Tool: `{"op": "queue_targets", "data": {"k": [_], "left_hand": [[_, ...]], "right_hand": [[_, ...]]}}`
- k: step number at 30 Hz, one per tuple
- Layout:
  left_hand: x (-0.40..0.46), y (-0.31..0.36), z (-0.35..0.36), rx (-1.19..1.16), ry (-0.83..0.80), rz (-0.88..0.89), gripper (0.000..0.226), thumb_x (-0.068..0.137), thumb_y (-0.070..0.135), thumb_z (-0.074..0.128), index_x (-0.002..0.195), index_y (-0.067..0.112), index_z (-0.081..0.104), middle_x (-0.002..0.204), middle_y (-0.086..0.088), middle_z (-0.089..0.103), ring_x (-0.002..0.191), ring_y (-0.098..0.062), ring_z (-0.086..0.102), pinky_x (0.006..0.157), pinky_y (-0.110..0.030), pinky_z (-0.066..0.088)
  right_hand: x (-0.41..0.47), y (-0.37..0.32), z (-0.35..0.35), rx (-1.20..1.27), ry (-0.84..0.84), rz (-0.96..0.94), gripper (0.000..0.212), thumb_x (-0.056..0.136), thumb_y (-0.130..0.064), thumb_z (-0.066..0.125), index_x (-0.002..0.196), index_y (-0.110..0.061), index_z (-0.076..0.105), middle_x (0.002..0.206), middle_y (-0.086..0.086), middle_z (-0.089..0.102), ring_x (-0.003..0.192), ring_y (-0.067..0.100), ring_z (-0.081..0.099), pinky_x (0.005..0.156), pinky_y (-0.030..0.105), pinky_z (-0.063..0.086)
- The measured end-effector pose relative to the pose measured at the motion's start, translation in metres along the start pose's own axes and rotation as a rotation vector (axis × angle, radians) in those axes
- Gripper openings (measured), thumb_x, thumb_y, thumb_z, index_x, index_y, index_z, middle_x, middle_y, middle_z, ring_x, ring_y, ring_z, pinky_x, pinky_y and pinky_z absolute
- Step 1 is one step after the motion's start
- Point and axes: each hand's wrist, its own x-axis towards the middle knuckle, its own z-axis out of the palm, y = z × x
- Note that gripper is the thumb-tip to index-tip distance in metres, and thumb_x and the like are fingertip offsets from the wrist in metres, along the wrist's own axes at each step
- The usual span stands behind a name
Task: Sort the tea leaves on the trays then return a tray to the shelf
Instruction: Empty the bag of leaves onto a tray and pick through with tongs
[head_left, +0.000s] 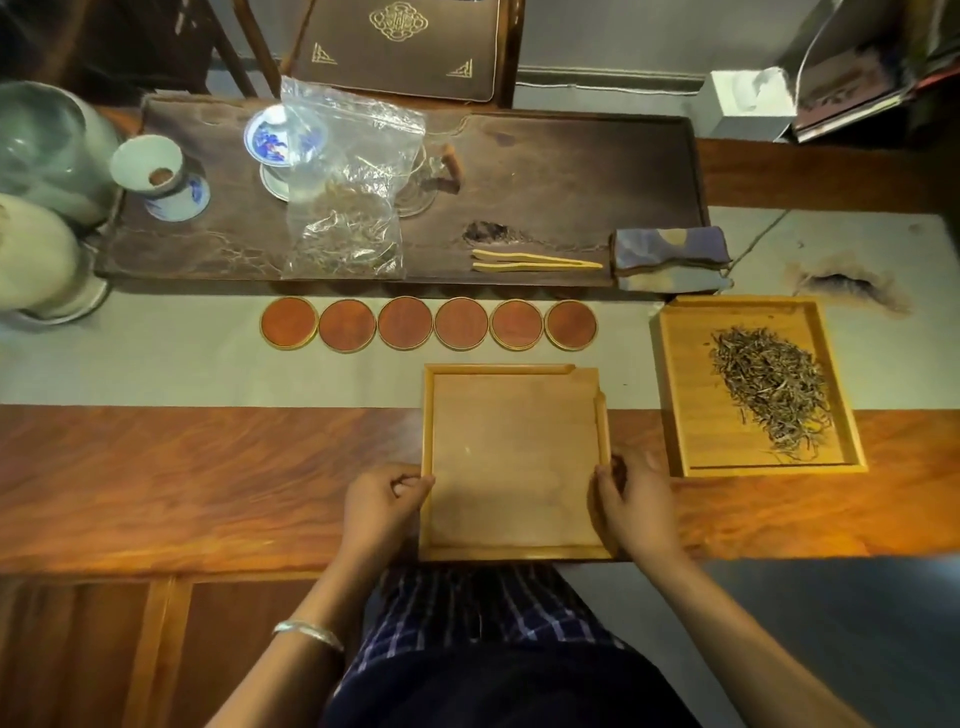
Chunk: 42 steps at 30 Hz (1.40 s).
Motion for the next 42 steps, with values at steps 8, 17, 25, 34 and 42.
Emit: {"op": "queue_targets", "data": {"k": [8,17,25,34,42], "left_hand": [[0.007,-0.001,0.011,-0.033,0.031,-0.071,0.02,0.082,0.03,0.07,0.063,0.033,0.063,0.06,0.014,0.065,0.062,-0.002,0.061,0.059,-0.028,0.045],[0.025,0.014,-0.006,0.037,0.15,-0.009,0.013,0.086,0.035,0.063,0.095,0.026,0.065,0.079,0.014,0.062,0.072,-0.005,0.06,0.065,-0.027,0.049],[0.116,0.048,-0.118,-0.104,0.442,-0.027,0.021,0.087,0.019,0.063,0.107,0.014,0.062,0.082,0.004,0.065,0.074,-0.013,0.066,0.078,-0.033,0.053],[0.206,0.062,-0.164,-0.107,0.363,0.041,0.049,0.08,0.029,0.075,0.118,0.007,0.056,0.1,-0.001,0.057,0.088,-0.013,0.055,0.084,-0.027,0.048],[0.236,0.052,-0.149,-0.183,0.151,0.021,0.056,0.073,0.022,0.082,0.119,0.011,0.053,0.094,0.002,0.065,0.082,-0.006,0.066,0.074,-0.021,0.053]], "right_hand": [[0.013,0.002,0.007,-0.008,0.001,0.041,0.017,0.093,-0.015,0.053,0.104,-0.003,0.06,0.095,0.012,0.059,0.087,0.024,0.056,0.068,0.024,0.035],[0.029,-0.019,-0.009,-0.124,0.096,-0.064,0.022,0.087,-0.021,0.059,0.103,-0.009,0.05,0.099,0.01,0.054,0.093,0.024,0.052,0.08,0.04,0.048],[0.137,-0.155,-0.008,0.093,-0.012,-0.327,0.012,0.09,-0.021,0.057,0.099,-0.015,0.052,0.089,-0.003,0.055,0.077,0.011,0.052,0.065,0.027,0.046],[0.221,-0.26,0.044,0.445,-0.222,-0.244,0.027,0.085,-0.026,0.067,0.099,-0.007,0.054,0.076,-0.003,0.055,0.071,0.014,0.054,0.065,0.026,0.044],[0.232,-0.261,0.075,0.408,-0.311,-0.174,0.037,0.075,-0.029,0.078,0.086,-0.002,0.055,0.076,0.008,0.064,0.065,0.009,0.064,0.061,0.025,0.05]]}}
